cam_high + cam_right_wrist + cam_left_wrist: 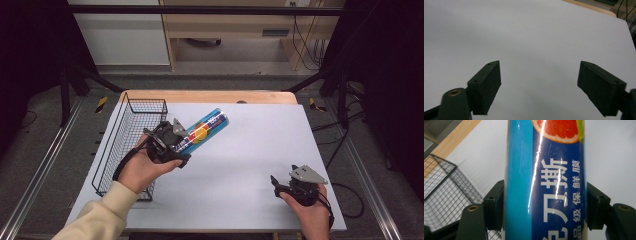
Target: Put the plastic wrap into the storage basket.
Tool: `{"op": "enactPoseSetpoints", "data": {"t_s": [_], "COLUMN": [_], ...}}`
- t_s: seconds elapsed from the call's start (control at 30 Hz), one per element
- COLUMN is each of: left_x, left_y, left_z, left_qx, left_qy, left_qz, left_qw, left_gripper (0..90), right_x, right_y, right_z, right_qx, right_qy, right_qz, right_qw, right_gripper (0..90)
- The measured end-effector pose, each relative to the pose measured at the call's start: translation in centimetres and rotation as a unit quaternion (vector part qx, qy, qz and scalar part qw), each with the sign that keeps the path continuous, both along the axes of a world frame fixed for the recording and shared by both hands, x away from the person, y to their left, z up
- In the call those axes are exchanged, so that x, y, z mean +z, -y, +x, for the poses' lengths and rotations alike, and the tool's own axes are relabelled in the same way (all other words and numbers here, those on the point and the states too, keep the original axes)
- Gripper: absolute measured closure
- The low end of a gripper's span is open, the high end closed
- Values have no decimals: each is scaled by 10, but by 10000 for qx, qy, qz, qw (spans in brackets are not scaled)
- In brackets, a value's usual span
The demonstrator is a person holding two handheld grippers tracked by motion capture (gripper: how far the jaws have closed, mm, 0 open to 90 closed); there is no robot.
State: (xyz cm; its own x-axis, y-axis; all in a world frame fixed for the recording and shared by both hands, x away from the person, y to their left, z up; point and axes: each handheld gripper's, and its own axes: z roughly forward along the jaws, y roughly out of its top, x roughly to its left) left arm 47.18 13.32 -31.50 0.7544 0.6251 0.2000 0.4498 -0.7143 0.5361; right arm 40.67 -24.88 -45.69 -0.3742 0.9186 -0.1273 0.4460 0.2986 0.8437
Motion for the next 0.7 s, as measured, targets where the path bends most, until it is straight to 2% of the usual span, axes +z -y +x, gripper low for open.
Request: {"op": "enactPoseSetpoints", "data": {"t_s": [0.4,0.7], "left_x": [12,16], "left_y": [-25,-41], "left_z": [-9,-14], "left_qx": [256,440], "left_qy": [91,119], "left_qz": [-3,-43], "left_qw": [9996,9990], "left_gripper": [319,319], "right_x": [2,2], "right_y": [-2,-2], "right_z": [0,-1], "right_qx": [27,9], "right_qy": [64,68], "right_qz": [-37,-65], "right_qw": [10000,10000], "right_gripper": [151,162]}}
